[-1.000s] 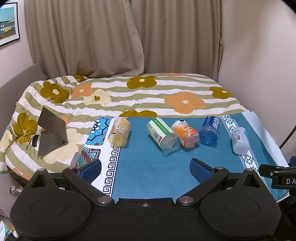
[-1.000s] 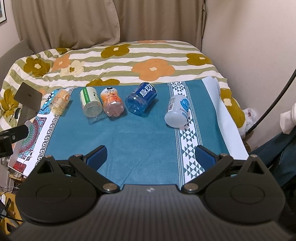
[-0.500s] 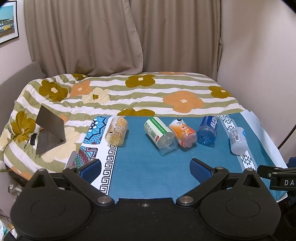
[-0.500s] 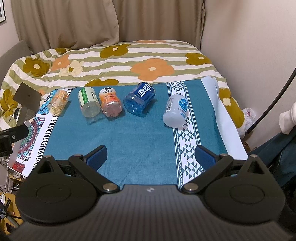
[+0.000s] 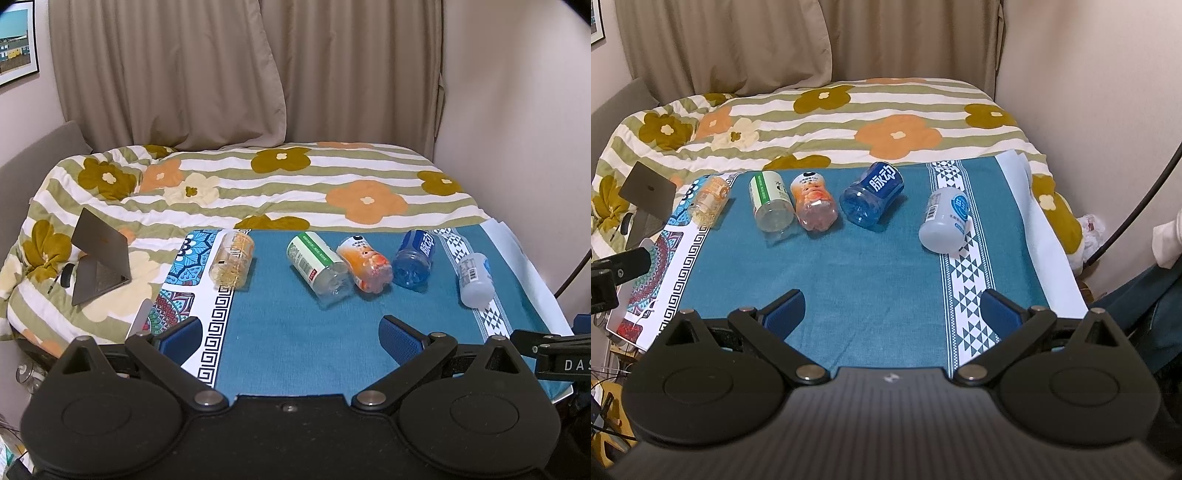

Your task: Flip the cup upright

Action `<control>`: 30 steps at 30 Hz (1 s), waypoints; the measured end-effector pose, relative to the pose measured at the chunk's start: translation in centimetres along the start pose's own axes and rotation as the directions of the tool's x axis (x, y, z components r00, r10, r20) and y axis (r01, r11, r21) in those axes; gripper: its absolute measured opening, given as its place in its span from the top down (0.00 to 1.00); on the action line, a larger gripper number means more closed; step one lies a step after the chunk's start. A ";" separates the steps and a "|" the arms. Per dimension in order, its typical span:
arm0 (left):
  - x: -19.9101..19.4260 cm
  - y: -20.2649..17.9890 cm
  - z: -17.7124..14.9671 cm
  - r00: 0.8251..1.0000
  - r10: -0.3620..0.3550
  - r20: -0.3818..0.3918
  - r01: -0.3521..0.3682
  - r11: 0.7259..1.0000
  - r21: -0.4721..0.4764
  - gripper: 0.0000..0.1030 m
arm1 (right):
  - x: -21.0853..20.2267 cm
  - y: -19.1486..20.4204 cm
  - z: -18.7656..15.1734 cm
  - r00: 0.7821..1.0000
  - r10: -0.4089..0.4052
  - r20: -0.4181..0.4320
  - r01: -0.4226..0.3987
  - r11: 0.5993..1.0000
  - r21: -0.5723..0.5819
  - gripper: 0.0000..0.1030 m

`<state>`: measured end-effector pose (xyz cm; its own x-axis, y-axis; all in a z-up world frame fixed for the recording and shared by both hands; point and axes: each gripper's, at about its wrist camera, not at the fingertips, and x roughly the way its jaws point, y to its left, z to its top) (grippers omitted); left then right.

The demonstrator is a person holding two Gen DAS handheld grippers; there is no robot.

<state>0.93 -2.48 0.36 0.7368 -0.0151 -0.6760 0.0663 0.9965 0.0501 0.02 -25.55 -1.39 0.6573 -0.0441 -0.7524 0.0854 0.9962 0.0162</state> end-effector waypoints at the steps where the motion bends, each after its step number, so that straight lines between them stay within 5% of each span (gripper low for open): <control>1: 0.0 0.0 0.0 1.000 0.000 0.000 0.000 1.000 -0.001 0.00 | 0.0 0.0 0.0 1.000 0.000 -0.001 0.000 1.000 0.001 0.00; 20: 0.0 0.1 1.1 1.000 0.019 -0.023 -0.019 0.999 -0.028 0.00 | -0.6 -0.8 1.1 0.999 0.016 0.028 -0.017 1.000 0.025 0.00; 30: 2.8 -1.3 4.0 0.999 0.035 -0.031 -0.037 0.995 -0.094 0.00 | 1.8 -2.6 3.4 0.996 0.092 0.009 -0.090 0.990 -0.111 0.00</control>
<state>5.54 -4.12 1.34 0.7177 0.0220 -0.6960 -0.0249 0.9997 0.0059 3.53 -28.45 -0.56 0.6688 0.0470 -0.7419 -0.0581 0.9983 0.0109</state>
